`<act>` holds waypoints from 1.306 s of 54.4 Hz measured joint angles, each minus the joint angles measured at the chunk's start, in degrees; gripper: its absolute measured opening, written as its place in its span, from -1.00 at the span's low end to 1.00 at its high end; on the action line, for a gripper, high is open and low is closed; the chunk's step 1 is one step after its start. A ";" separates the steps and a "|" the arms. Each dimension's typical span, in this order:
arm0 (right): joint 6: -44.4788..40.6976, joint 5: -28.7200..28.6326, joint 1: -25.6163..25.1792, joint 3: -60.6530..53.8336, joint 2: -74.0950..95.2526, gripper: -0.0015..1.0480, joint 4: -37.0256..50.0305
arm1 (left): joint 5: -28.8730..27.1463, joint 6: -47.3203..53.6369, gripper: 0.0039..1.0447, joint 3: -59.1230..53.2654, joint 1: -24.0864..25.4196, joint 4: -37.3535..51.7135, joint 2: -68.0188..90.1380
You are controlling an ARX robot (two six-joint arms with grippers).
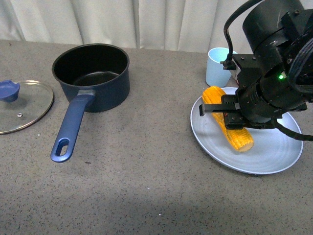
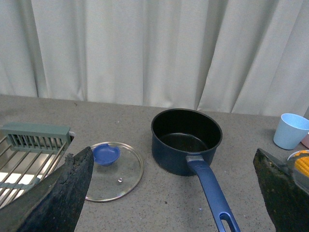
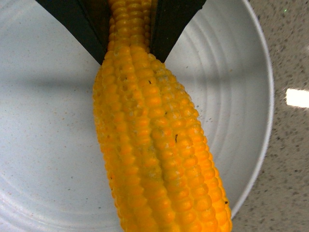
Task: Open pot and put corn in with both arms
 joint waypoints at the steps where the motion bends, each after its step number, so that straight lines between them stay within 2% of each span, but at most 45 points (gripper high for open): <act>1: -0.61 -0.50 0.00 -0.28 -0.61 -0.73 0.28 | 0.00 0.00 0.88 0.00 0.00 0.00 0.00; 13: -5.70 -6.82 1.27 3.67 -5.07 -0.78 -0.09 | 0.00 0.00 0.88 0.00 0.00 0.00 0.00; 24: -8.79 -9.09 5.35 19.47 -1.55 -0.79 -5.88 | 0.00 0.00 0.88 0.00 0.00 0.00 0.00; 41: -8.66 -10.21 11.67 44.02 11.58 -0.79 -16.50 | 0.00 0.02 0.88 0.00 0.00 0.00 0.00; 55: -7.78 -10.91 15.17 53.62 16.79 -0.80 -20.22 | 0.00 0.02 0.88 0.00 0.00 0.00 0.00; 71: -6.60 -11.28 16.26 57.53 20.17 -0.81 -21.05 | 0.00 0.02 0.88 0.00 0.00 0.00 0.00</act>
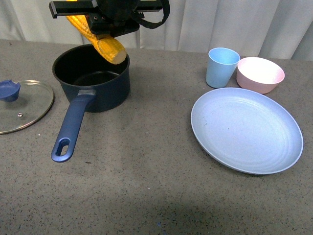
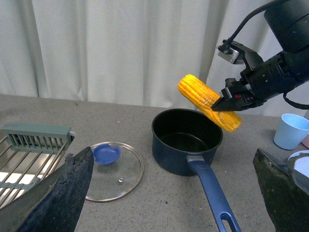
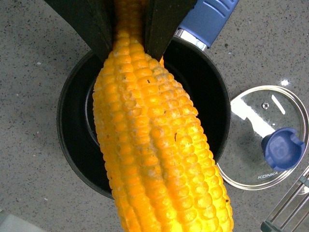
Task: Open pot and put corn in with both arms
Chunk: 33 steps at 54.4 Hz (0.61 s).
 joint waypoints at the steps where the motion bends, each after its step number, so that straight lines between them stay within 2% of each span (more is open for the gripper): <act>1: 0.13 -0.02 -0.02 0.26 0.17 -0.81 -0.02 | 0.00 0.00 0.88 0.00 0.00 0.00 0.00; 7: 0.77 0.02 -0.17 1.90 1.01 -0.77 -0.52 | 0.00 0.00 0.88 0.00 0.00 0.00 0.00; 17: 1.51 0.09 -0.24 3.43 1.88 -0.02 -0.55 | 0.00 0.00 0.88 0.00 0.00 0.00 0.00; 24: 1.68 0.24 -0.26 3.45 1.90 0.35 -0.13 | 0.00 0.00 0.88 0.00 0.00 -0.02 0.00; 28: 1.99 0.37 -0.37 3.45 1.90 0.64 0.61 | 0.00 0.00 0.88 0.00 0.00 -0.02 0.00; 33: 2.51 0.55 -0.48 3.43 1.90 0.86 1.77 | 0.00 0.00 0.88 0.00 0.00 0.00 0.00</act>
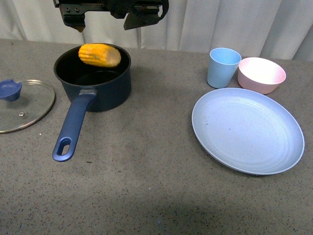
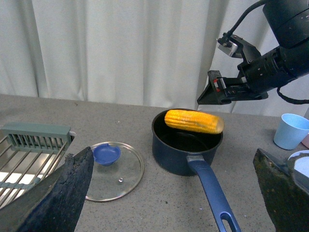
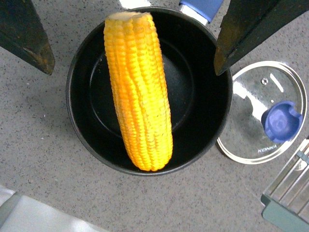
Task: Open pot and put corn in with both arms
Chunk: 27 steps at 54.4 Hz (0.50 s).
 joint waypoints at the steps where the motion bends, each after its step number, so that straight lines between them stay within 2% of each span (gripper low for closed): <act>1: 0.15 0.00 -0.02 -0.09 0.00 0.85 0.35 | 0.00 0.00 0.88 0.00 0.00 -0.02 0.00; 11: 0.39 2.38 -0.33 -5.99 -2.25 0.82 5.68 | 0.00 0.00 0.88 0.00 0.00 -0.02 0.00; 17: 0.79 4.02 -0.83 -14.49 -6.91 0.82 11.56 | 0.00 0.00 0.88 0.00 0.00 -0.02 0.00; 27: 1.22 10.88 -2.80 -31.89 -19.08 0.82 22.05 | 0.00 0.00 0.88 0.00 0.00 -0.02 0.00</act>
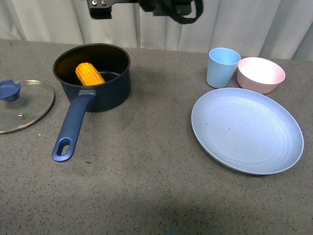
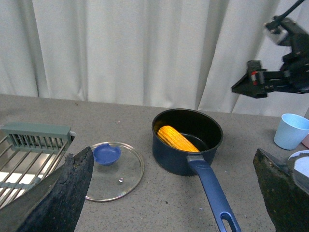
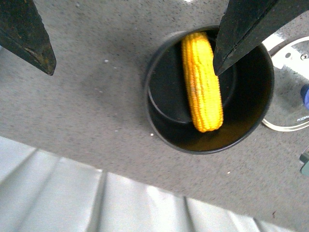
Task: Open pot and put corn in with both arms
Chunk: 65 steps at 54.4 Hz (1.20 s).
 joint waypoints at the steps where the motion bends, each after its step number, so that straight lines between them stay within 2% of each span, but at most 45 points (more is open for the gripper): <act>1: 0.00 0.15 -0.09 -0.55 -0.39 0.82 0.20 | 0.00 0.00 0.88 0.00 0.00 0.00 0.00; 10: 0.68 5.73 -3.78 -16.20 -10.69 0.82 6.27 | 0.00 0.00 0.88 0.00 0.00 0.00 0.00; 20: 0.28 9.20 -8.76 -31.06 -20.26 0.82 11.43 | 0.00 0.00 0.88 0.00 0.00 0.00 0.00; 31: -2.99 14.64 -13.46 -48.17 -33.42 0.82 18.16 | 0.00 0.00 0.88 0.00 0.00 0.00 0.00; 42: -5.25 15.43 -13.97 -51.95 -35.60 0.81 19.52 | 0.00 0.00 0.88 0.00 0.00 0.00 0.00; 46: -7.04 11.87 -15.15 -58.88 -33.77 0.55 41.72 | 0.02 0.00 0.88 0.00 0.00 -0.02 0.00; 49: -7.69 10.64 -16.13 -64.41 -34.23 0.36 53.83 | -0.07 0.00 0.88 0.00 0.00 -0.02 -0.04; 52: -8.11 9.62 -17.46 -68.52 -36.37 0.16 61.92 | -0.13 0.00 0.88 0.00 0.00 -0.07 -0.02; 61: -8.41 7.28 -20.70 -75.25 -42.18 -0.35 67.84 | -0.11 0.00 0.88 0.00 0.00 -0.07 -0.04; 65: -8.44 6.29 -21.64 -77.94 -43.43 -0.55 67.60 | -0.02 0.00 0.88 0.00 0.00 -0.07 -0.04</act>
